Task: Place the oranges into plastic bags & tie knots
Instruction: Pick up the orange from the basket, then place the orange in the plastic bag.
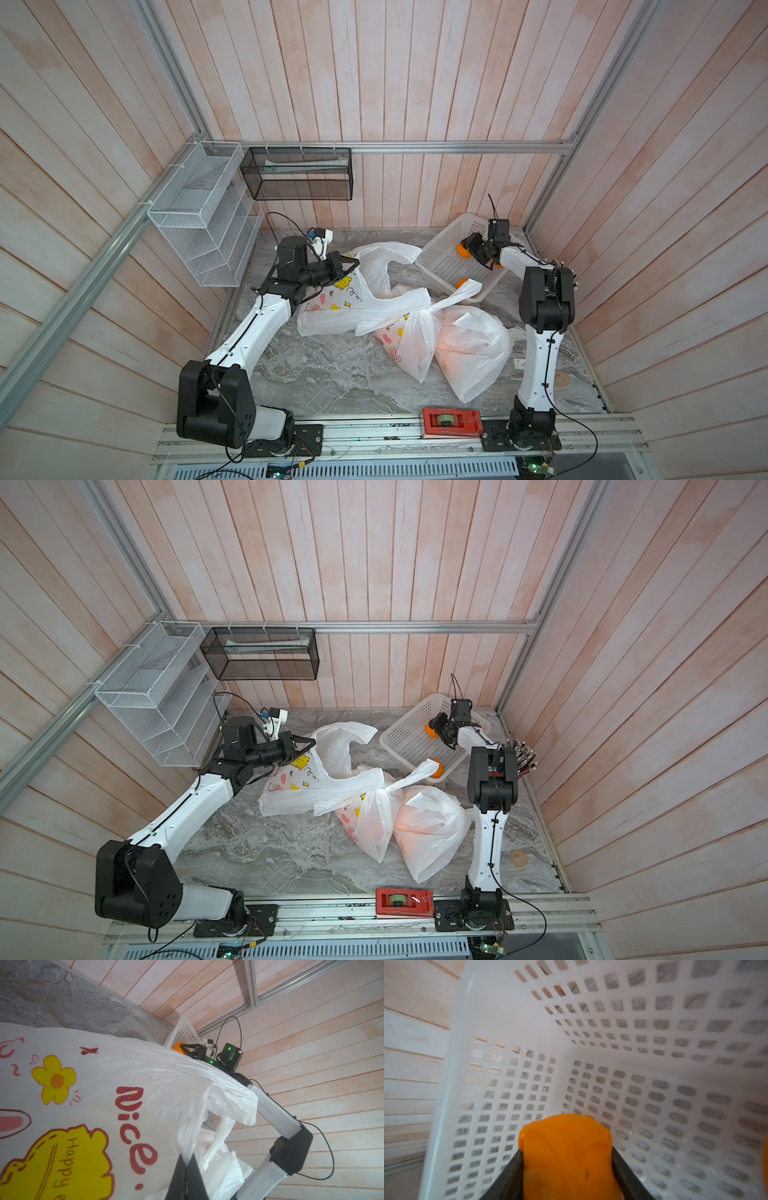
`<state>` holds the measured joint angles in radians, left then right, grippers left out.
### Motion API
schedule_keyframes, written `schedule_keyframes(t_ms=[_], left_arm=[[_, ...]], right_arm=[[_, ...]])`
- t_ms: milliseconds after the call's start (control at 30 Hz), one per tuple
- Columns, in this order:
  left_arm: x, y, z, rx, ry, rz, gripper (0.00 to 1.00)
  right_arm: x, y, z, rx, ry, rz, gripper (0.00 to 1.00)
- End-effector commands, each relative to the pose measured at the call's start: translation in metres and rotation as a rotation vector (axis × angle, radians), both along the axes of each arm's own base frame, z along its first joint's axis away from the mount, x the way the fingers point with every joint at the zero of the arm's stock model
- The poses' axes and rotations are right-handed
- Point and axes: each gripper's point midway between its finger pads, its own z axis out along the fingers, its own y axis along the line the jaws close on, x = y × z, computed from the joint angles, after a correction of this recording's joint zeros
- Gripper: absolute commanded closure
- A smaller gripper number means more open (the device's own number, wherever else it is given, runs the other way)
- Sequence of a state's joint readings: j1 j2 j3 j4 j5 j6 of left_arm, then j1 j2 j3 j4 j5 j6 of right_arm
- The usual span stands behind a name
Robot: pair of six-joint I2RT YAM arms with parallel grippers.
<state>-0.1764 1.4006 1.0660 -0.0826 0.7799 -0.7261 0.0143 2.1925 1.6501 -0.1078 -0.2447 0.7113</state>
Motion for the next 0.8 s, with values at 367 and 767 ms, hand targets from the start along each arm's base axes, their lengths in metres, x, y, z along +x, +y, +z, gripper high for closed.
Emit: schedule_keyframes(t_ms=[367,767], left_arm=[[-0.002,0.000,0.011,-0.017,-0.034,-0.022,1.00],[0.004,-0.002,0.004,-0.024,-0.011,-0.019,1.00]], right_arm=[[-0.137,0.077,0.194,0.083,-0.403,0.331,0.52],[-0.233,0.229,0.259,0.096,-0.561,0.651,0.52]])
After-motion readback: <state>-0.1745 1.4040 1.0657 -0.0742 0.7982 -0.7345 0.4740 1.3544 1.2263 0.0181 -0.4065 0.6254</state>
